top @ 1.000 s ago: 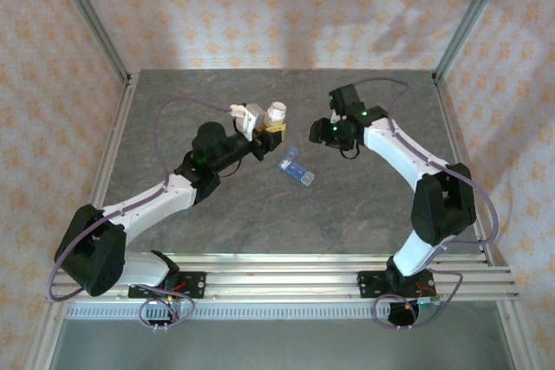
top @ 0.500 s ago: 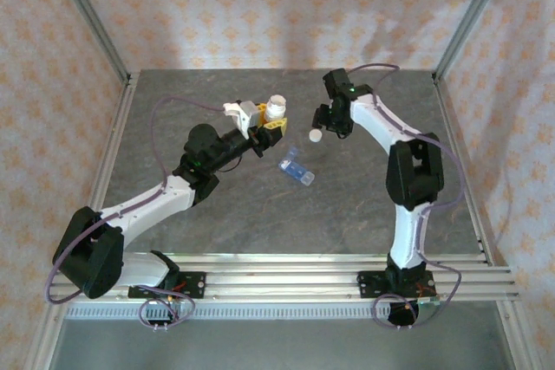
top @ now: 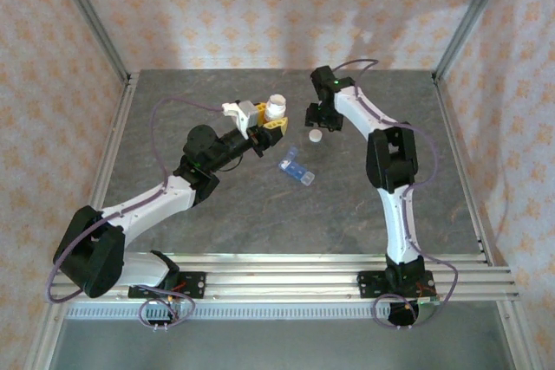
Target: Sort the pills into containers
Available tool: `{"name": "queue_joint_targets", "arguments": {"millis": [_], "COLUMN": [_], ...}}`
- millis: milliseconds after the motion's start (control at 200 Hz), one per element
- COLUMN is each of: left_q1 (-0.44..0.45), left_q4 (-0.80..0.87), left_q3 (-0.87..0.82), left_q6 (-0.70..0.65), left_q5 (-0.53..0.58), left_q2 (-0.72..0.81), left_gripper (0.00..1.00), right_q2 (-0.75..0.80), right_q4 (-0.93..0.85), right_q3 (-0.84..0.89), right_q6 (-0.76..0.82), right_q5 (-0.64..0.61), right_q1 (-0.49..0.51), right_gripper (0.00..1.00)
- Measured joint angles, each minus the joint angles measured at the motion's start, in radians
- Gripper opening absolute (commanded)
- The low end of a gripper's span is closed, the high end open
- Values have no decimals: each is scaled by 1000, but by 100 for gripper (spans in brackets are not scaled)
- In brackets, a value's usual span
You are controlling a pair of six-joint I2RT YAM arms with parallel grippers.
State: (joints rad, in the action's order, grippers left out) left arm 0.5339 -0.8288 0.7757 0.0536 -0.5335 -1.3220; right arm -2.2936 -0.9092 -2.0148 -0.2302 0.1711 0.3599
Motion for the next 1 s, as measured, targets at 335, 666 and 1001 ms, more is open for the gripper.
{"name": "queue_joint_targets", "arguments": {"millis": [335, 666, 1001], "left_q1": [0, 0, 0], "left_q4": [1, 1, 2], "left_q3": [0, 0, 0], "left_q6": [3, 26, 29], "left_q5": [-10, -10, -11], "left_q2": [-10, -10, -16], "left_gripper": [0, 0, 0], "right_q2": [-90, -92, -121], "right_q4": [-60, -64, -63], "right_q3": [-73, -73, -73], "right_q6": [34, 53, 52], "right_q5": [-27, -56, -52], "right_q1": [35, 35, 35], "right_gripper": [65, 60, 57]}}
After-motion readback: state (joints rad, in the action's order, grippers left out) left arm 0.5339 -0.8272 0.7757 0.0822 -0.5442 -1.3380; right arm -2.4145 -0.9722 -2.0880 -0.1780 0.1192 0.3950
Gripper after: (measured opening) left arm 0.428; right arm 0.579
